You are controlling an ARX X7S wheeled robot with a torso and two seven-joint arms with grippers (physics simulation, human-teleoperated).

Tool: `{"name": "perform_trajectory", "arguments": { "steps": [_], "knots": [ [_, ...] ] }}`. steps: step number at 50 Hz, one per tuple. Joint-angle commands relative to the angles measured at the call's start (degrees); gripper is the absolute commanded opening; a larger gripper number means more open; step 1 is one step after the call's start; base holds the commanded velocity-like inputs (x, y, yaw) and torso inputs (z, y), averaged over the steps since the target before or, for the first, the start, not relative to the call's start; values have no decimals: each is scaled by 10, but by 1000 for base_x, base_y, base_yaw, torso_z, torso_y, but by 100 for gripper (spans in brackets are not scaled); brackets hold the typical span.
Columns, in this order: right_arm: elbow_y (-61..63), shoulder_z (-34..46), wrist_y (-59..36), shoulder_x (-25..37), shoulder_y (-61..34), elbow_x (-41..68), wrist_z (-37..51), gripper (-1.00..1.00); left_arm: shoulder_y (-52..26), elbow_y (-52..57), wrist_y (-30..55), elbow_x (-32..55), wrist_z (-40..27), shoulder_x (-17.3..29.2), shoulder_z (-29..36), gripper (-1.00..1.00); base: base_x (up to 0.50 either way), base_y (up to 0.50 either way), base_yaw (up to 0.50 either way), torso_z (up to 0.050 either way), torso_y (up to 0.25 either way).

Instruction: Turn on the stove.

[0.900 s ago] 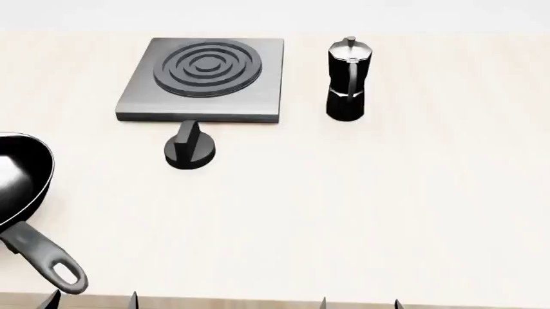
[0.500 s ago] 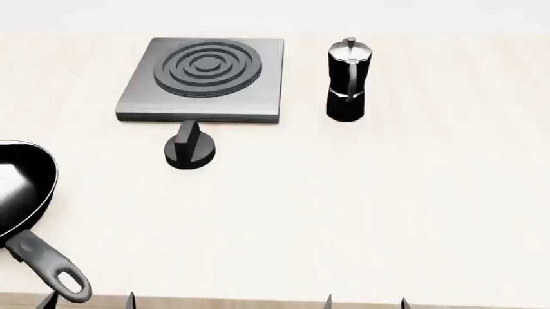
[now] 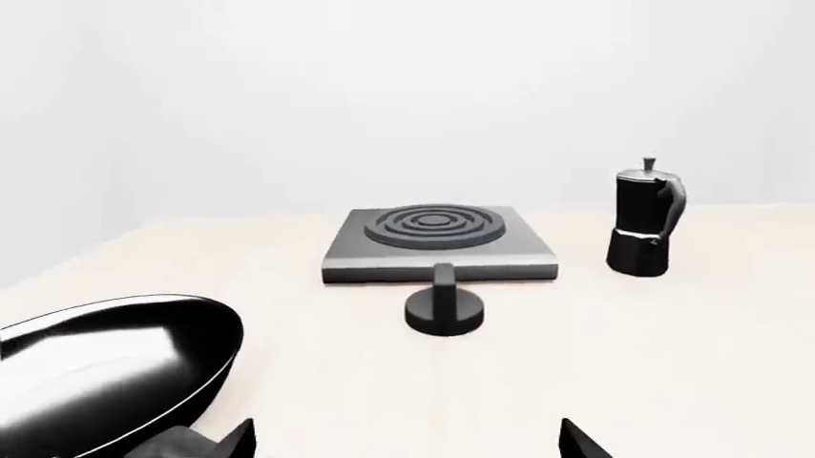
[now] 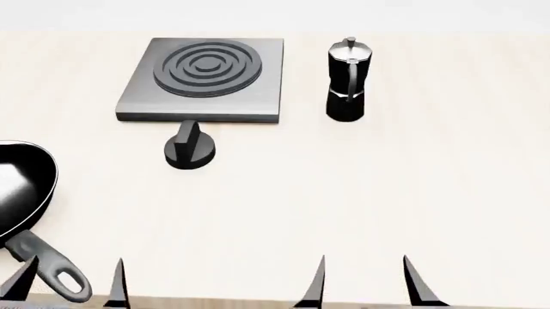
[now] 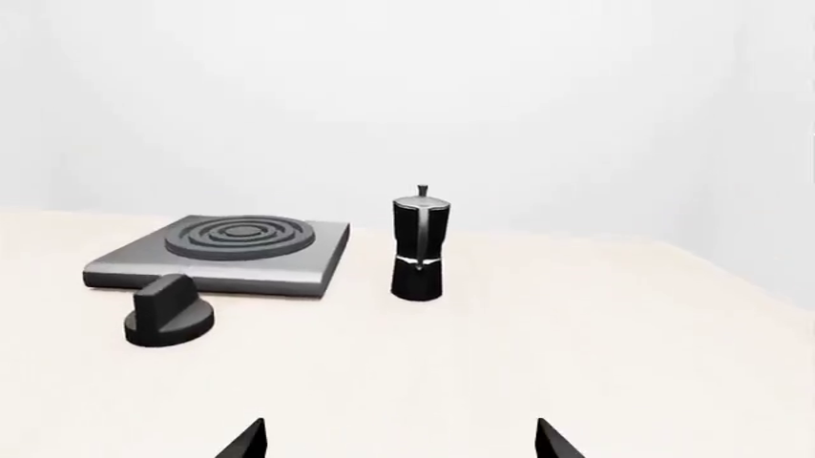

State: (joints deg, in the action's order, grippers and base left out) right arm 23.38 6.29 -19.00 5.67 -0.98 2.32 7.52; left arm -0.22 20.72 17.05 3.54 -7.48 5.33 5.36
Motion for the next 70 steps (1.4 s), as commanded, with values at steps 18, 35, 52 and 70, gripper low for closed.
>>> {"name": "perform_trajectory", "arguments": {
  "steps": [18, 35, 52, 70],
  "knots": [
    [204, 24, -210, 28, -106, 15, 11, 100, -131, 117, 150, 49, -14, 13, 6, 100, 0, 0, 0, 0, 0],
    [268, 38, -266, 42, -138, 13, 19, 100, -163, 215, 221, 60, -30, 30, 9, 100, 0, 0, 0, 0, 0],
    [264, 45, -249, 51, -136, 7, 31, 100, -154, 218, 213, 64, -45, 34, 8, 100, 0, 0, 0, 0, 0],
    [250, 58, -248, 55, -138, 4, 45, 100, -152, 215, 210, 70, -55, 43, 5, 100, 0, 165, 0, 0, 0]
  ]
}}
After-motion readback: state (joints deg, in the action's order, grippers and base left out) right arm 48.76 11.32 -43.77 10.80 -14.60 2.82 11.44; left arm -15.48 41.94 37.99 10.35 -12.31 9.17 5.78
